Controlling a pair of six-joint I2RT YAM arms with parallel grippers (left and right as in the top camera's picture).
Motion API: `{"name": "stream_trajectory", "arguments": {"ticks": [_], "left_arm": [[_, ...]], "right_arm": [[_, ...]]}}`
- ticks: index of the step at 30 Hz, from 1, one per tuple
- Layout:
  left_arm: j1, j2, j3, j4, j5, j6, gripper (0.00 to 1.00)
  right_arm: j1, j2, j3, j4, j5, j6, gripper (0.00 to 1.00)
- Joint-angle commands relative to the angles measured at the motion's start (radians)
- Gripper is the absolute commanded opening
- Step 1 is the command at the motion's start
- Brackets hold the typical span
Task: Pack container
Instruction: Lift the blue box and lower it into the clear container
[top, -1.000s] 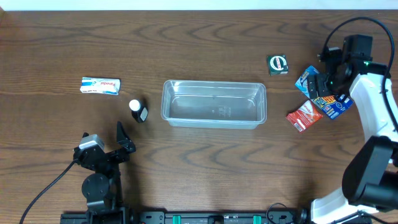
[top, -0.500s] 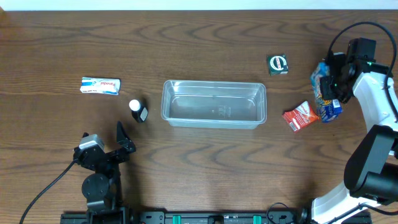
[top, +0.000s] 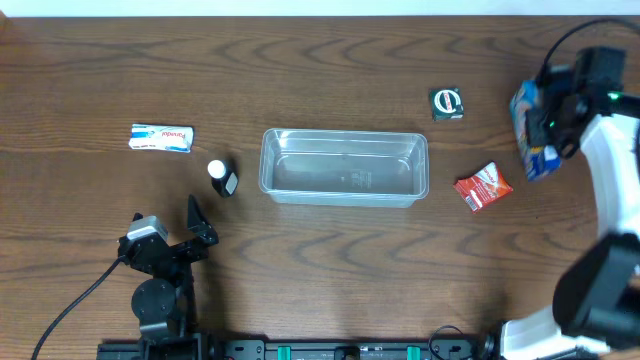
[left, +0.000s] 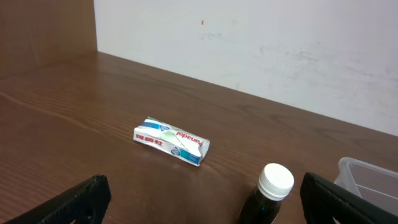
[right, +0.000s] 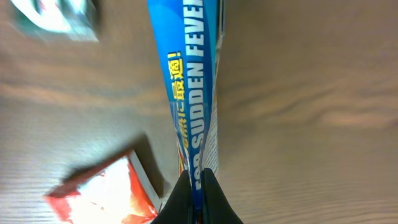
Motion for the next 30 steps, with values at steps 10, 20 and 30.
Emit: {"name": "stream_trajectory", "arguments": {"ticks": [10,20,30], "left_arm": [[0.005,-0.005,-0.021,-0.037,-0.011,0.02,0.98],[0.005,-0.005,-0.021,-0.037,-0.011,0.02,0.98],[0.005,-0.005,-0.021,-0.037,-0.011,0.02,0.98]], "right_arm": [[0.347,-0.361,0.13,-0.013,-0.342,-0.518,0.01],[0.573,-0.24,0.116,-0.107,-0.277,-0.582,0.01],[0.773,-0.101,0.116,-0.139,-0.011,-0.576,0.01]]}}
